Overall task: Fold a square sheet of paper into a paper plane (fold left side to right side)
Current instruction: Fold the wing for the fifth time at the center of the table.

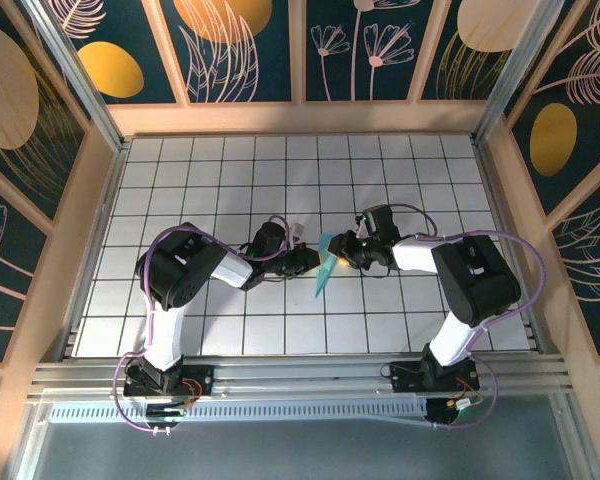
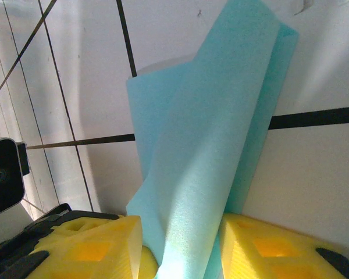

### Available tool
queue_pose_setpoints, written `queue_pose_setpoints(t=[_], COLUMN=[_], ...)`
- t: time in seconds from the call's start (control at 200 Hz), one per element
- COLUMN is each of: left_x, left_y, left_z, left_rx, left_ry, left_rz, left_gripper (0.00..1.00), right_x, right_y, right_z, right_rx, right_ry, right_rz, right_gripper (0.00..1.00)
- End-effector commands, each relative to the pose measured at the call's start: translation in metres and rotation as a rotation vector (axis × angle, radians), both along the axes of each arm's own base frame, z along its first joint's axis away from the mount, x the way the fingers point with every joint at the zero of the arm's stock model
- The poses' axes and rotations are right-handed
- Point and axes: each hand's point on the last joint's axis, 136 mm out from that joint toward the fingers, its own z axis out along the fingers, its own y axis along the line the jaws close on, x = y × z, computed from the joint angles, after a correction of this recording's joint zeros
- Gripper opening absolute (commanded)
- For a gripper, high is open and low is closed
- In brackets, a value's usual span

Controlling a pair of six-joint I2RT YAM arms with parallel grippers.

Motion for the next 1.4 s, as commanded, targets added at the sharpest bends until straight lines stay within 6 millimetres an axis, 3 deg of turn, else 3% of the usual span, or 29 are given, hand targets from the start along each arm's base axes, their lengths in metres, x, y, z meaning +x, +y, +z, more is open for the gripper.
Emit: queue_pose_setpoints(t=[0.0, 0.215, 0.571, 0.816, 0.951, 1.146, 1.396], left_x=[0.000, -0.004, -0.004, -0.004, -0.004, -0.004, -0.004], left_y=[0.008, 0.014, 0.016, 0.017, 0.018, 0.021, 0.027], left_z=[-0.022, -0.028, -0.035, -0.039, -0.040, -0.042, -0.046], left_rx=[0.074, 0.103, 0.122, 0.138, 0.142, 0.162, 0.193], left_ry=[0.021, 0.033, 0.047, 0.059, 0.061, 0.067, 0.078], left_rz=[0.018, 0.024, 0.029, 0.036, 0.039, 0.054, 0.073], left_gripper=[0.00, 0.00, 0.00, 0.00, 0.00, 0.00, 0.00], right_x=[0.001, 0.004, 0.004, 0.006, 0.007, 0.012, 0.014], right_y=[-0.002, 0.000, 0.000, -0.013, -0.017, -0.004, 0.004], right_z=[-0.001, 0.012, 0.017, 0.025, 0.028, 0.031, 0.021], right_rx=[-0.043, -0.017, -0.015, -0.033, -0.050, -0.024, -0.014], right_ry=[-0.016, -0.045, -0.053, -0.078, -0.085, -0.092, -0.073], right_rz=[0.007, 0.001, -0.004, -0.030, -0.027, 0.018, 0.040], right_gripper=[0.40, 0.40, 0.40, 0.39, 0.29, 0.08, 0.01])
